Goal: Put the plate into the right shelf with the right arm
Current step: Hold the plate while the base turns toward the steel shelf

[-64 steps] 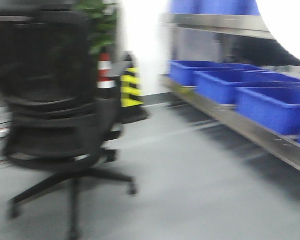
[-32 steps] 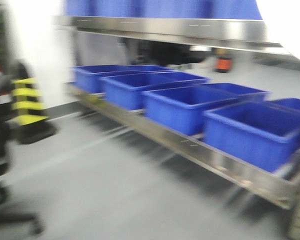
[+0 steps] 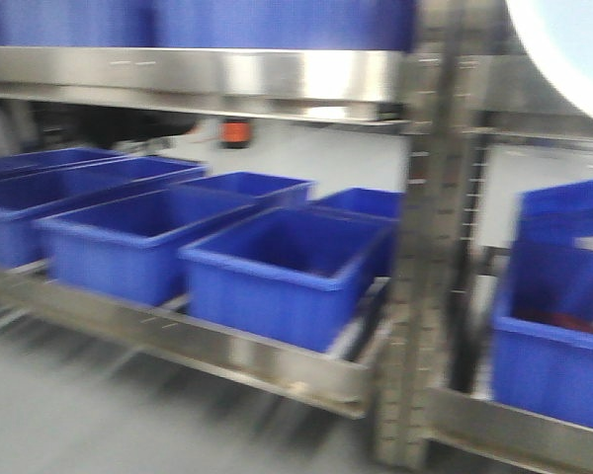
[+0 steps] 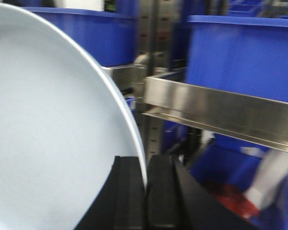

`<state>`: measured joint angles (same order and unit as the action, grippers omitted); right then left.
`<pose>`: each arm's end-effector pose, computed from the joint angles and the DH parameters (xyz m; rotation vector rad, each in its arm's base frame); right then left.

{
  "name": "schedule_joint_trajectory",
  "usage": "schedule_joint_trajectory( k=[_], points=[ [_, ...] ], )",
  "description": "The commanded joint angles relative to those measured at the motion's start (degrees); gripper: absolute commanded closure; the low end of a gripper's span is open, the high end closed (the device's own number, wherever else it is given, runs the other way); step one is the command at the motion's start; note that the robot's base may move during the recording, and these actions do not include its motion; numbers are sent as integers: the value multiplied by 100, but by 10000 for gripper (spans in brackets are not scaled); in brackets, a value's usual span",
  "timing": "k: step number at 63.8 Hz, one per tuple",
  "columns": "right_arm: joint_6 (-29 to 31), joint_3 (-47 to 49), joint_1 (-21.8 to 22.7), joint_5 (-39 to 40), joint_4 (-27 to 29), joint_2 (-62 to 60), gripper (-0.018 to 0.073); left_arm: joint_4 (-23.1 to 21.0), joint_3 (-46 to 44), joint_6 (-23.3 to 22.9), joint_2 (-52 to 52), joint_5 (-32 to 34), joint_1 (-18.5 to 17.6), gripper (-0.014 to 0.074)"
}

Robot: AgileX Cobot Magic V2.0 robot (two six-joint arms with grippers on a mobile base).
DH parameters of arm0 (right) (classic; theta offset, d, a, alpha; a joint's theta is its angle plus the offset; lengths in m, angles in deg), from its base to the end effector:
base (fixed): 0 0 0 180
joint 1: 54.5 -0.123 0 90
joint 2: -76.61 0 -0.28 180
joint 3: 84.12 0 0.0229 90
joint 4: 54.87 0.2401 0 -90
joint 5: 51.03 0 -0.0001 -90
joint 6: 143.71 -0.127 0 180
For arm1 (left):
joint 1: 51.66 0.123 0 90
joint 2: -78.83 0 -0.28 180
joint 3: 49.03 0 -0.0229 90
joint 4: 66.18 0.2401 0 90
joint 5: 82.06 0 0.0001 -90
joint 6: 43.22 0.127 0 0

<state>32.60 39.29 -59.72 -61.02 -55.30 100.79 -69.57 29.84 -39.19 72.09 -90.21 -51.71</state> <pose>0.1045 0.0094 0.2970 -0.0260 1.5850 0.1147 0.0863 -0.0011 0.1887 0.0168 1.6361 0.0015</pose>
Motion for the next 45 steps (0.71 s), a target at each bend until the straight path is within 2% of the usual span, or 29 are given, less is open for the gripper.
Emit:
schedule_joint_trajectory(
  k=[1,45],
  points=[
    [20,160,27,619,-53,39,505,-24,48,16,9,500,-36,643],
    [20,160,27,619,-53,39,505,-24,48,16,9,489,-36,643]
  ],
)
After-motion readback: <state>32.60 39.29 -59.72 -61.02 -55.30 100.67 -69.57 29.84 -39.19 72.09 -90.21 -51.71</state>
